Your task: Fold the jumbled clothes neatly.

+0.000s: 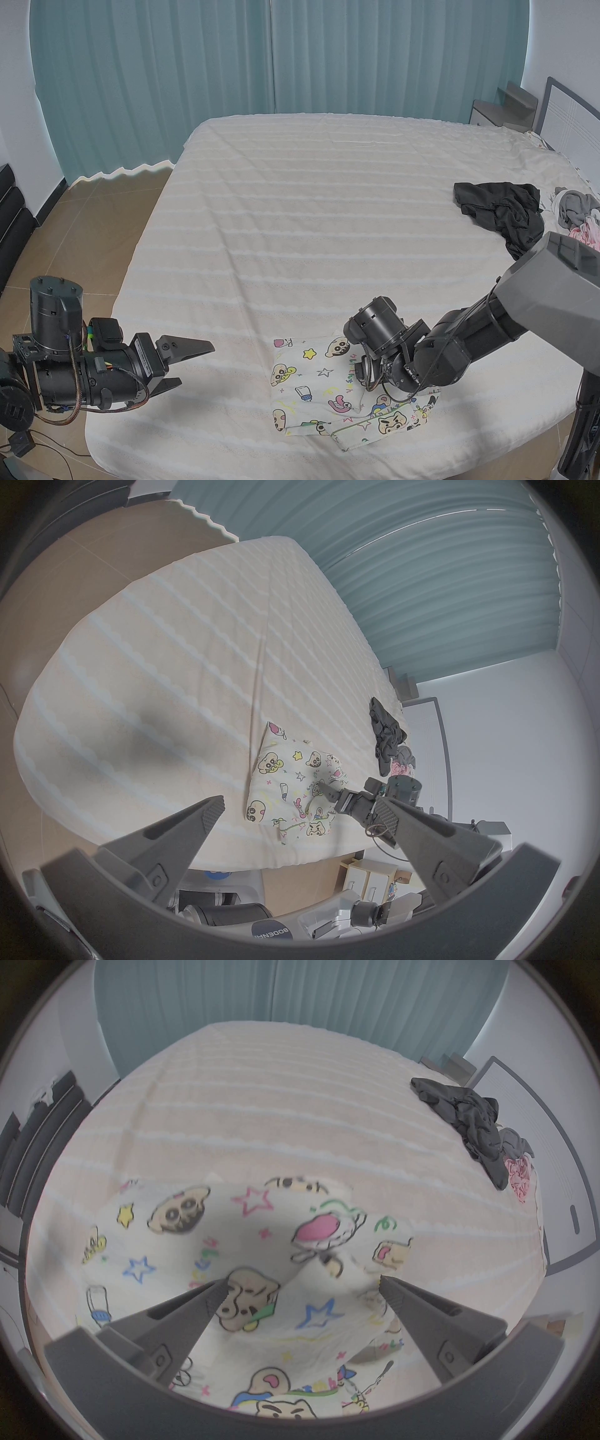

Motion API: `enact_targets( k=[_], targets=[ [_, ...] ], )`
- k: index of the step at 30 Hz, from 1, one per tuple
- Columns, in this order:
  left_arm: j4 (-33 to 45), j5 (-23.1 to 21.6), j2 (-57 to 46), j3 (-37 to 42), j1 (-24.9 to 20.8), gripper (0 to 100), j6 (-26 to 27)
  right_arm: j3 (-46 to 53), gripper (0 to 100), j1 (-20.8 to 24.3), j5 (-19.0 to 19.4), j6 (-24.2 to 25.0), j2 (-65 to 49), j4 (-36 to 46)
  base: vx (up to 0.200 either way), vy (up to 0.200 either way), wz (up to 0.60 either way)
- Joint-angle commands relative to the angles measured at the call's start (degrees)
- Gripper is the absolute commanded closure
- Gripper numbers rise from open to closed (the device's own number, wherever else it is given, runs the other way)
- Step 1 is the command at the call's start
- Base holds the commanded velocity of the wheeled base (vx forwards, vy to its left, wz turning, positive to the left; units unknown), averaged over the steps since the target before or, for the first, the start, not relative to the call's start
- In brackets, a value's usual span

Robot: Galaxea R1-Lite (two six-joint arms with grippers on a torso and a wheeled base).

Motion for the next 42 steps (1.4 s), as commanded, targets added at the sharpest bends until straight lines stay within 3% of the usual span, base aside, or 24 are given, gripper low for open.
enact_targets(
  k=[1,16,26,35,37,42],
  targets=[
    [0.0,0.0,0.8,0.0,0.0,0,0.0,2.3,0,0.1,0.0,0.1,1.8,-0.2,0.000,0.000,0.00],
    [-0.8,0.1,1.1,0.2,0.0,0,0.0,17.1,0,-0.9,-1.3,0.3,-6.2,-1.9,0.000,0.000,0.00],
    [-0.8,0.1,0.8,0.2,0.0,0,0.0,30.4,0,-1.0,-0.4,2.6,-9.0,-7.6,0.000,0.000,0.00],
    [-0.8,0.1,0.9,0.2,0.0,0,0.0,34.1,0,-2.1,1.4,3.4,-18.6,-12.6,0.000,0.000,0.00],
    [-0.8,0.2,0.9,0.2,0.0,0,0.0,33.8,0,-2.8,3.7,3.4,-22.4,-12.6,0.000,0.000,0.00],
    [-0.8,0.1,0.8,0.2,0.0,0,0.0,30.8,0,-8.7,21.4,3.6,-27.5,-15.6,0.000,0.000,0.00]
  ],
)
